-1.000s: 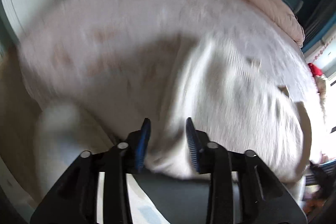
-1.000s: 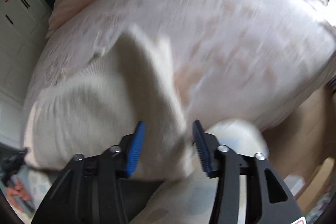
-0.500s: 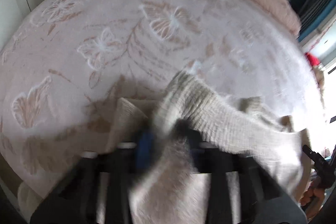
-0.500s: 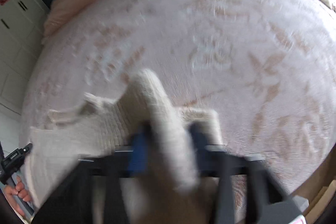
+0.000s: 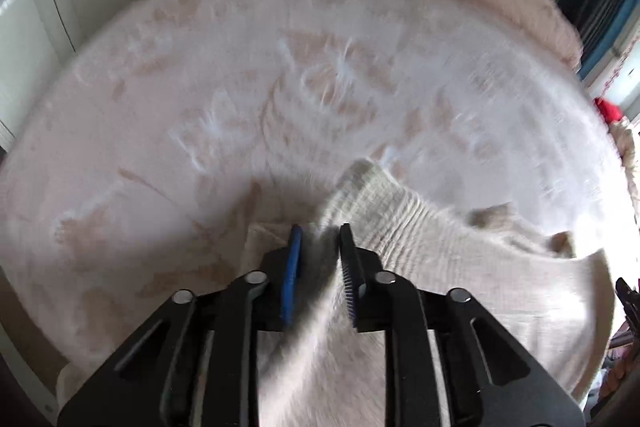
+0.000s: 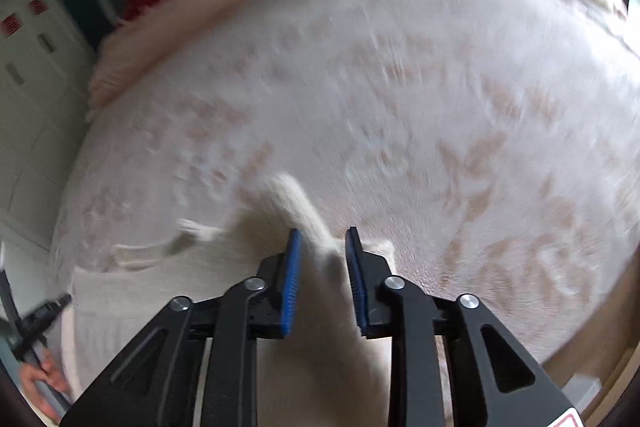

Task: Fold small clothes

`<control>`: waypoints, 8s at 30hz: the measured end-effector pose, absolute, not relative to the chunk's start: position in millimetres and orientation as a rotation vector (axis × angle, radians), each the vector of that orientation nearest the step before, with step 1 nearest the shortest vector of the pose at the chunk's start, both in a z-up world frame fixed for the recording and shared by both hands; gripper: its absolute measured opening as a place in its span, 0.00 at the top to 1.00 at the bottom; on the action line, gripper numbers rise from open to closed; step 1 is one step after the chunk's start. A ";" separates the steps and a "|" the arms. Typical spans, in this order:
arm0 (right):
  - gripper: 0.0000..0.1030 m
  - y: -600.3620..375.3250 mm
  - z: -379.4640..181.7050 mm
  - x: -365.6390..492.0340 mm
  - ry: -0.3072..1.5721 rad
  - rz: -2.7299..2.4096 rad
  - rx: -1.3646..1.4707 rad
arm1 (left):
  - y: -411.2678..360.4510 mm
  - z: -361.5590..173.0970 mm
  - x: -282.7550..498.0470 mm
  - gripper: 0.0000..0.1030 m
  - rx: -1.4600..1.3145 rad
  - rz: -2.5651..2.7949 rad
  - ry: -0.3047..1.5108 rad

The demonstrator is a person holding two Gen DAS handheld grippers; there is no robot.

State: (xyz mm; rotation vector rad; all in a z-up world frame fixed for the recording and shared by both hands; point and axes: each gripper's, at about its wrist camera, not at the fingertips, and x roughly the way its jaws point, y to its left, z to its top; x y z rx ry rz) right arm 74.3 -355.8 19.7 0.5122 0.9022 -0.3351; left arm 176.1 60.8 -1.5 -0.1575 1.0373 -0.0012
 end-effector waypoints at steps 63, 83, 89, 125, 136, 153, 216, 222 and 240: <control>0.85 -359.8 2.0 62.0 1.010 -0.389 0.484 | 67.2 1.4 77.7 0.46 -0.215 -0.077 0.997; 0.93 -354.7 55.3 71.6 0.807 -0.244 0.514 | 76.0 42.2 174.5 0.92 -0.302 -0.159 1.003; 0.89 -368.4 -59.3 113.2 1.115 -0.352 0.491 | 43.9 -44.1 206.1 0.87 -0.115 -0.059 1.197; 0.86 -144.6 -17.7 131.0 1.159 0.069 0.290 | 118.2 -14.9 26.9 0.32 -0.477 0.142 1.033; 0.90 -146.5 -46.7 136.5 1.190 0.058 0.288 | 121.3 -39.5 41.1 0.77 -0.683 0.011 1.115; 0.68 -285.3 19.6 33.0 0.975 -0.036 0.534 | -188.0 52.3 17.3 0.73 -0.007 -0.592 0.987; 0.85 -262.3 56.7 4.0 0.968 0.170 0.497 | -107.2 59.3 -19.8 0.30 0.053 -0.332 0.863; 0.92 -213.5 -33.1 8.5 1.183 0.177 0.433 | -74.7 50.0 -3.4 0.30 -0.036 -0.235 0.920; 0.89 -349.7 0.0 20.5 1.026 -0.135 0.581 | -206.4 23.0 25.5 0.20 0.186 -0.425 0.927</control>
